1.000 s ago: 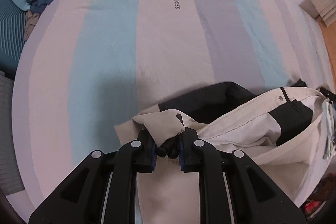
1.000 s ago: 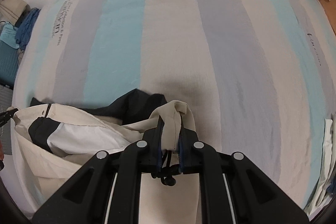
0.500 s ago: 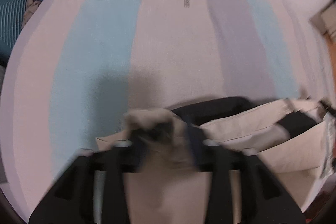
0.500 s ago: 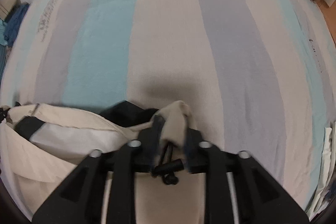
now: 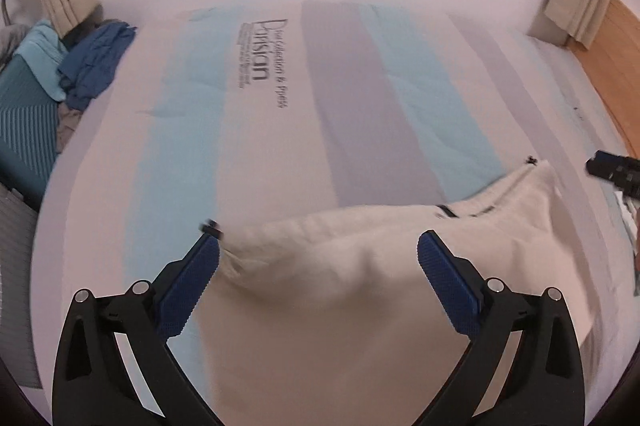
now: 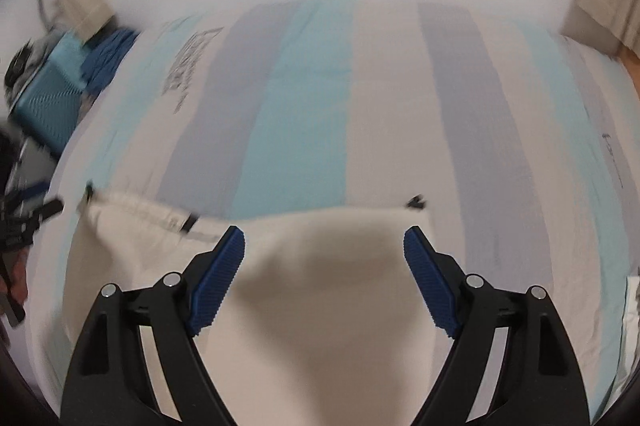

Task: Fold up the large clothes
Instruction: 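Lower the hem onto the jacket and open both tools, then press the folded jacket flat with both open tools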

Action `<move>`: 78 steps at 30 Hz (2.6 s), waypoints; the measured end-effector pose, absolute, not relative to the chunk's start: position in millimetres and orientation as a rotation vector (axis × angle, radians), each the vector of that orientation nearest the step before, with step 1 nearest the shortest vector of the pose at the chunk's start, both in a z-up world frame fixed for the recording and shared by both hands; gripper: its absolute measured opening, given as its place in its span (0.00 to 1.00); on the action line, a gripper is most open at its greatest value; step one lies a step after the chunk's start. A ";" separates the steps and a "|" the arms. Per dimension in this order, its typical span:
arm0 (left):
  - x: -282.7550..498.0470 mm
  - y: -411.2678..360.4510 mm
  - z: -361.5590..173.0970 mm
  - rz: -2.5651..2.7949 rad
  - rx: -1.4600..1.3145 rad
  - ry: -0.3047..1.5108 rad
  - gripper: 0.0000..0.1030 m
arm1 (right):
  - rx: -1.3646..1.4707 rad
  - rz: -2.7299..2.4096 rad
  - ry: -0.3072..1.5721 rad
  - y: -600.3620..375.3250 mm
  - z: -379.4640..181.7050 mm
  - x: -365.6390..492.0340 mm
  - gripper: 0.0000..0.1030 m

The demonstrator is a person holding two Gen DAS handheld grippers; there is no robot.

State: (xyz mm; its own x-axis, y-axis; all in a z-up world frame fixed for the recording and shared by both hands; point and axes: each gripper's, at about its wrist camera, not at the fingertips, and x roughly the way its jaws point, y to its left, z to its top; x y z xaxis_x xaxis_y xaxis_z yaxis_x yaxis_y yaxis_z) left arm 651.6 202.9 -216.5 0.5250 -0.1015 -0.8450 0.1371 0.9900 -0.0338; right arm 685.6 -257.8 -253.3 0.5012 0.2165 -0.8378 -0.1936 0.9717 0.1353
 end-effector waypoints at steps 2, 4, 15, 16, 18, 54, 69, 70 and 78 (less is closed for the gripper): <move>647.6 197.0 -226.8 -0.160 0.049 1.036 0.94 | 0.006 0.270 1.036 -246.8 -259.2 675.1 0.76; 644.1 189.4 -242.2 -0.193 0.028 1.073 0.94 | 0.011 0.300 1.067 -238.0 -269.2 663.9 0.76; 670.1 151.8 -318.6 -0.220 0.003 1.219 0.94 | 0.032 0.319 1.214 -198.3 -328.5 666.7 0.55; 674.0 151.0 -322.5 -0.202 -0.001 1.228 0.95 | 0.038 0.306 1.226 -198.5 -332.8 670.3 0.55; 679.9 149.2 -329.2 -0.184 -0.007 1.253 0.95 | 0.042 0.289 1.242 -197.9 -342.0 676.1 0.55; 622.8 105.4 -355.6 -0.286 0.075 1.282 0.94 | -0.049 0.405 1.194 -155.1 -369.0 605.5 0.33; 508.0 135.7 -340.4 -0.212 0.047 1.184 0.95 | -0.051 0.364 1.166 -168.0 -354.6 504.3 0.34; 511.5 135.4 -345.4 -0.207 0.058 1.185 0.95 | -0.054 0.361 1.166 -168.3 -359.7 505.1 0.34; 523.6 133.3 -368.9 -0.201 0.108 1.188 0.96 | -0.057 0.383 1.145 -176.8 -380.2 502.7 0.34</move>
State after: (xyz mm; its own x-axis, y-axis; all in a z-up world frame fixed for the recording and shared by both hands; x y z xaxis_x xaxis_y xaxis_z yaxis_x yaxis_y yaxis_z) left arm 523.6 133.3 -368.9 0.3588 -0.0989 -0.9282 0.2124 0.9769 -0.0220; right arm 502.7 -176.8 -380.2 0.3560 0.2672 -0.8955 -0.3252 0.9338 0.1494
